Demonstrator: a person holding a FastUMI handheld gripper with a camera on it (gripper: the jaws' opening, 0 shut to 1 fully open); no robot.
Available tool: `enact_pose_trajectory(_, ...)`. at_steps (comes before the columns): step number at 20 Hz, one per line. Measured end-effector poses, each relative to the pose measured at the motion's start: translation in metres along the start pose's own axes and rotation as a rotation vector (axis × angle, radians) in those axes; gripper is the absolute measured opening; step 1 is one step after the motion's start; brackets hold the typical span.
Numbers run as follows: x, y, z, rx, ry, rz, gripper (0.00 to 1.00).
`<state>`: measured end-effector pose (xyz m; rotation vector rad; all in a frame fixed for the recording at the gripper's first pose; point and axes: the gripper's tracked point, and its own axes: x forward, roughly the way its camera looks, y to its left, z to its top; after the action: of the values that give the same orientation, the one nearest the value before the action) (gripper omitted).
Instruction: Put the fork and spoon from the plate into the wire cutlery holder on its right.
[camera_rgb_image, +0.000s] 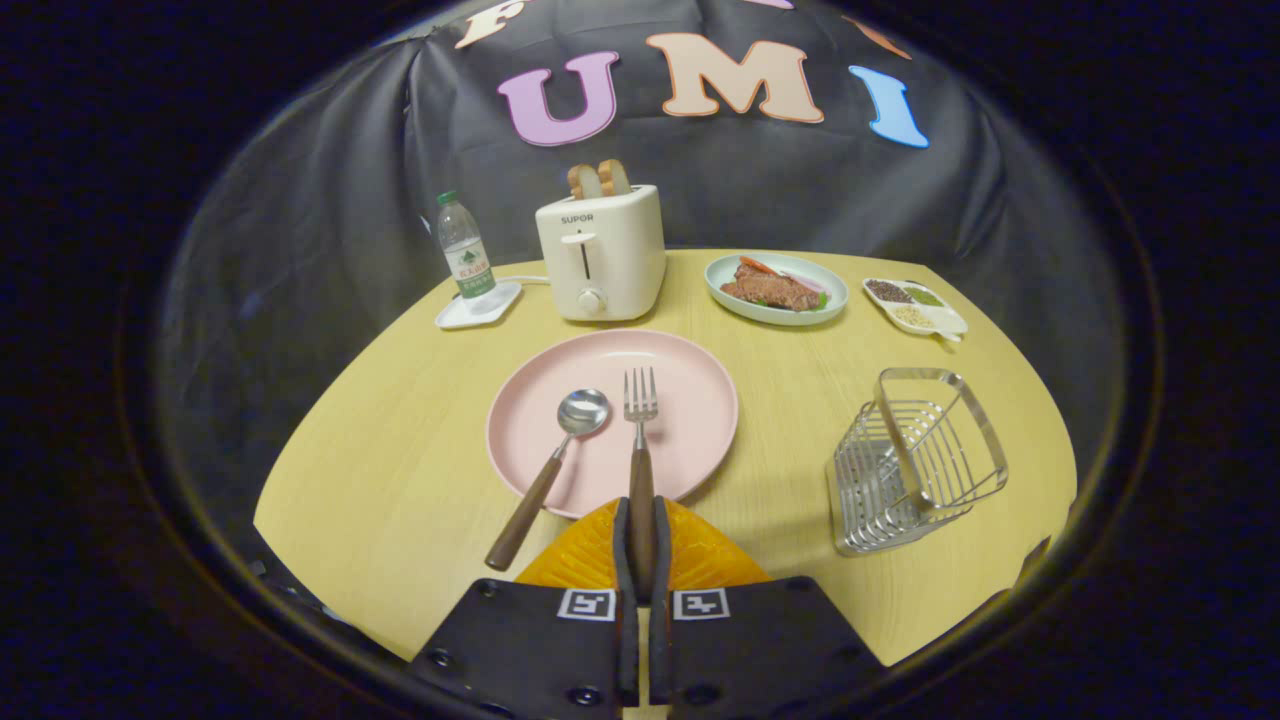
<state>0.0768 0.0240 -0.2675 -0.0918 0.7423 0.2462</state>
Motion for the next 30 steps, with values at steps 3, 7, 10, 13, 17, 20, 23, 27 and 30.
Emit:
enact_pose_trajectory(3, -0.019, -0.003, 0.015, 0.023, 0.013, 0.023, 0.07)
enact_pose_trajectory(7, -0.052, -0.026, 0.046, 0.053, 0.014, 0.011, 0.07)
enact_pose_trajectory(10, -0.080, -0.053, 0.070, 0.042, 0.014, -0.030, 0.07)
enact_pose_trajectory(13, -0.108, -0.083, 0.083, 0.017, 0.035, -0.088, 0.07)
enact_pose_trajectory(17, -0.139, -0.121, 0.083, 0.016, 0.100, -0.165, 0.07)
enact_pose_trajectory(20, -0.153, -0.138, 0.071, 0.017, 0.177, -0.193, 0.07)
enact_pose_trajectory(23, -0.151, -0.142, 0.050, 0.004, 0.277, -0.183, 0.07)
enact_pose_trajectory(27, -0.126, -0.142, 0.038, -0.018, 0.340, -0.171, 0.07)
enact_pose_trajectory(30, -0.109, -0.141, 0.028, -0.004, 0.410, -0.173, 0.07)
